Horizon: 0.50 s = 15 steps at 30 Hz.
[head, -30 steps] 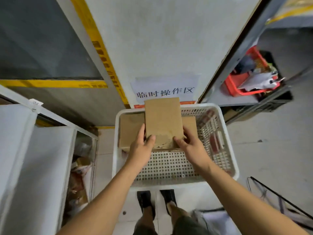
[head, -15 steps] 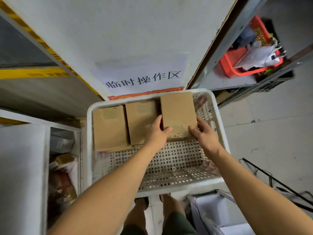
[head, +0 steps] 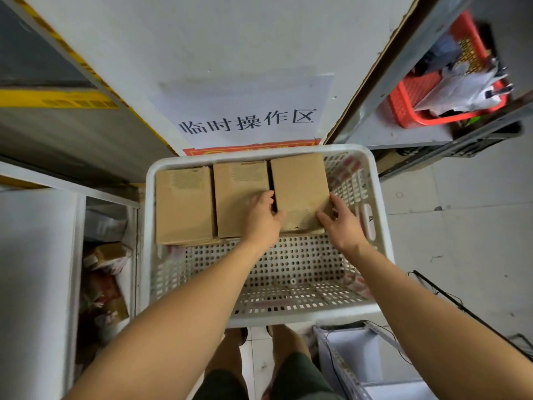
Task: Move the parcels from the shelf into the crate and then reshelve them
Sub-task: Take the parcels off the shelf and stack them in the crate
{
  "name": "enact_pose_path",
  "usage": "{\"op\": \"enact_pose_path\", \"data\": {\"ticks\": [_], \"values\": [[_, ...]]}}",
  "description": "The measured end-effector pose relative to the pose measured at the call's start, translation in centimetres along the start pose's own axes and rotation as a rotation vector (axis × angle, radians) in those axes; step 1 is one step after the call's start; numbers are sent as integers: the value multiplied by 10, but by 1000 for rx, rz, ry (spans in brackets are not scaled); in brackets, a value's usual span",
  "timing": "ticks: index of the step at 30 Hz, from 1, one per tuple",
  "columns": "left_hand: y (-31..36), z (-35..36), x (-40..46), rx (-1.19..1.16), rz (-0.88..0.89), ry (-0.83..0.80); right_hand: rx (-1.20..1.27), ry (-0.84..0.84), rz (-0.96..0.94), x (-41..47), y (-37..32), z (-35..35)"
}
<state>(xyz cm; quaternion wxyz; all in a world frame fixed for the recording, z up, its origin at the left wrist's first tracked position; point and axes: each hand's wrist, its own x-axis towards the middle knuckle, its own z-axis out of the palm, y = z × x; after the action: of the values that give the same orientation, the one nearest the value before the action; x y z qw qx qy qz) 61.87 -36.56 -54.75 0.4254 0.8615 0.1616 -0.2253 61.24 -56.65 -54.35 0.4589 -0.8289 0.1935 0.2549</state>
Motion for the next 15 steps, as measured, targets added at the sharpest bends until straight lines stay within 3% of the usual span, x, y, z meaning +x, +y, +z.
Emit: {"op": "enact_pose_path", "data": {"ticks": [4, 9, 15], "values": [[4, -42, -35, -13, 32, 46, -271, 45, -245, -31, -39, -4], [0, -116, -96, 31, 71, 217, -317, -104, -449, -76, -106, 9], [-39, -224, -200, 79, -18, 495, -387, -289, -708, -140, -202, 74]]}}
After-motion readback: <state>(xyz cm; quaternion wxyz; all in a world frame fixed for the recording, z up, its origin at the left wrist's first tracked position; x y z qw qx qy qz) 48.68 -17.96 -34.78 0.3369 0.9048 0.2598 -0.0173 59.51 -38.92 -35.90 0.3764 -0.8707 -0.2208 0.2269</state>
